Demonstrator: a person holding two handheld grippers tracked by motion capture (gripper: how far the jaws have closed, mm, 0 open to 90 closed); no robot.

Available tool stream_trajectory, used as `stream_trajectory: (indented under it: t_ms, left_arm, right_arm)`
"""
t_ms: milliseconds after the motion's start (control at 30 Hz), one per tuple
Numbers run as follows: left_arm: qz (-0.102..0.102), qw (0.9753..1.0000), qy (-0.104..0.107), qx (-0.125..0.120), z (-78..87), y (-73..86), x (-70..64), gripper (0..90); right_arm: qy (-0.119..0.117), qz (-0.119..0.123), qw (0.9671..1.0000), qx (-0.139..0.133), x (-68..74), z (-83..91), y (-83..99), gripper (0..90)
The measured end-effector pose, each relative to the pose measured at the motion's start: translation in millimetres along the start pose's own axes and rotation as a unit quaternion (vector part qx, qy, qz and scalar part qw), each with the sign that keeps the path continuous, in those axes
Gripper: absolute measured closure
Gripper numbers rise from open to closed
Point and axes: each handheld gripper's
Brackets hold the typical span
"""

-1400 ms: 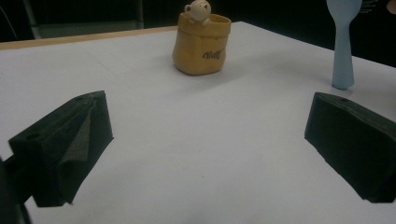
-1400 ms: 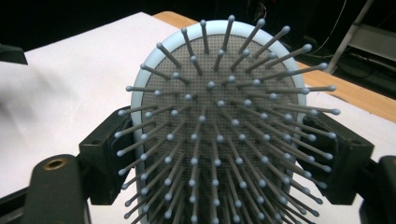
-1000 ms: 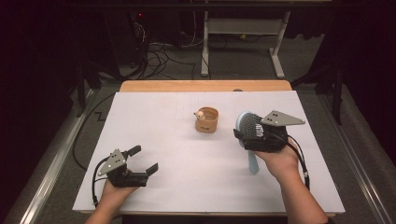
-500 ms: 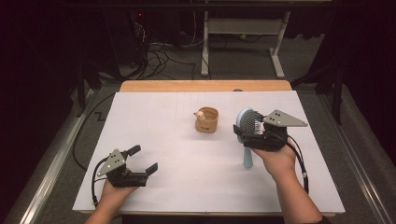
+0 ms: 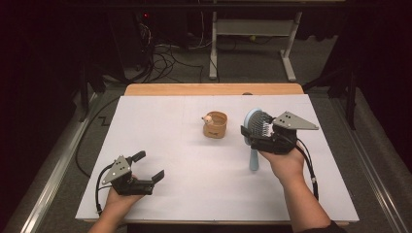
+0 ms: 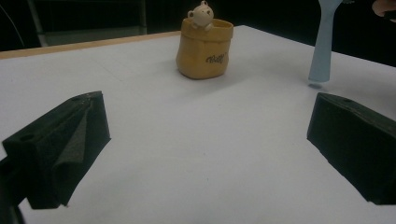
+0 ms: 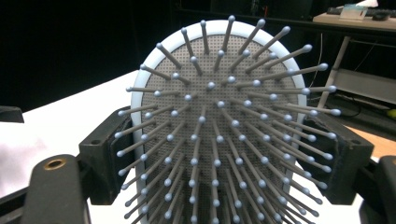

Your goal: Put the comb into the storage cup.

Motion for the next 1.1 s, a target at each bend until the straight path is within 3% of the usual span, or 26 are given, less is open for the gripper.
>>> stream_trajectory:
  t_ms: [700,1100]
  left_arm:
    - [-0.006,1.0,0.006,0.003,-1.4,1.4,-1.2,0.1]
    - [-0.009,0.9997,0.02,0.004,-1.8,2.6,-1.8,0.1]
  right_arm:
    - [0.006,0.004,0.9997,-0.025,4.4,-6.1,-13.8,20.3]
    - [0.012,0.002,0.999,-0.043,6.9,-11.0,-25.6,20.3]
Point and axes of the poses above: each handheld gripper's, and its own axes: z roughly backward along the jaws, y roughly out of its underside, x roughly to its left, and after that the axes turned 10 degrees about y, right-handed
